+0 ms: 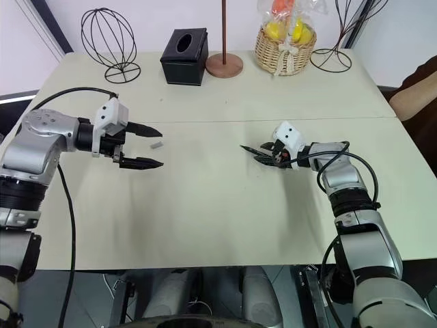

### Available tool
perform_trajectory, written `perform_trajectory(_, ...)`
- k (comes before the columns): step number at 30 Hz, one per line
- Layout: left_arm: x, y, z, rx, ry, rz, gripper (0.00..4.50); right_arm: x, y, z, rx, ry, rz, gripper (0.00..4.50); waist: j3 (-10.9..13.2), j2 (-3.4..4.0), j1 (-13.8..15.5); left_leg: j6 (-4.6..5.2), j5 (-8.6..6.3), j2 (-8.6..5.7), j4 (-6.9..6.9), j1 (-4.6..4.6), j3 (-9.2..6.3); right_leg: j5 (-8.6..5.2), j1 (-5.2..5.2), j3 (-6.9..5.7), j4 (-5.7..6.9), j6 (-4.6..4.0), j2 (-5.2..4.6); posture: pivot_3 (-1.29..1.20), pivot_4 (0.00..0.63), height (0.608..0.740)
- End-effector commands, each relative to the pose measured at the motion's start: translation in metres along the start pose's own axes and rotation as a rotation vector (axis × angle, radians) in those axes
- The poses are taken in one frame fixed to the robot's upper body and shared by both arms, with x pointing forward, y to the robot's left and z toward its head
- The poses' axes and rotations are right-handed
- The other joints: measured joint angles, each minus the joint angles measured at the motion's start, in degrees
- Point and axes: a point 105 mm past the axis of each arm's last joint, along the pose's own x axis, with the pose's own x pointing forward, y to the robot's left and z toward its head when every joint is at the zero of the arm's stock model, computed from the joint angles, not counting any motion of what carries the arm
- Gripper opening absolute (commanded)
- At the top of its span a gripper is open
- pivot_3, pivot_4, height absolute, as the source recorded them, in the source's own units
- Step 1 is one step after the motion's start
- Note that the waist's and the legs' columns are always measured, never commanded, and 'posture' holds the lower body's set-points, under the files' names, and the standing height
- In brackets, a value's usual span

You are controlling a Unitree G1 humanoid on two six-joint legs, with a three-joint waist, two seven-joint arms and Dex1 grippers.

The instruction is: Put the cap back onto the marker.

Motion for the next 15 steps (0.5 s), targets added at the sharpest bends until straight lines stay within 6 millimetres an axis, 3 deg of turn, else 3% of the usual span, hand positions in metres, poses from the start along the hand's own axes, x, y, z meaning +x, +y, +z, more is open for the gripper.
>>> perform_trajectory(1,-0.008,0.002,0.009,0.040,-0.020,0.032,4.46,0.003,-0.006,0.014,-0.037,-0.028,-0.010,2.24,0.0,0.00,0.0,0.00,0.00,0.00,0.00,0.00,0.00,0.00,0.00,0.00,0.00,0.00,0.00,0.00,0.150,0.740)
perform_trajectory(8,-0.004,-0.003,0.006,0.039,-0.021,0.036,4.46,0.012,-0.006,0.008,-0.034,0.017,0.008,2.24,0.0,0.00,-0.2,0.00,0.00,0.00,0.00,-0.01,-0.03,0.00,-0.03,0.00,0.04,0.00,0.00,0.00,0.150,0.740)
perform_trajectory(11,-0.004,-0.003,0.006,0.039,-0.023,0.045,4.50,0.010,-0.006,-0.001,-0.028,0.051,0.009,1.37,0.0,0.00,-0.2,0.00,0.00,0.00,0.04,-0.01,-0.02,0.00,0.00,0.00,0.04,0.00,-0.02,0.00,0.150,0.740)
perform_trajectory(14,-0.004,-0.005,0.005,0.038,-0.023,0.047,4.50,0.006,-0.005,-0.007,-0.034,0.068,0.018,0.05,0.0,0.00,-0.1,0.00,0.00,0.00,0.10,0.01,-0.03,0.00,0.02,0.00,0.11,0.00,-0.03,0.00,0.150,0.740)
perform_trajectory(15,-0.004,-0.006,0.005,0.038,-0.023,0.047,4.50,0.005,-0.005,-0.008,-0.035,0.073,0.020,0.05,0.0,0.00,-0.1,0.00,0.00,0.00,0.10,0.01,-0.03,0.00,0.03,0.00,0.13,0.00,-0.03,0.00,0.150,0.740)
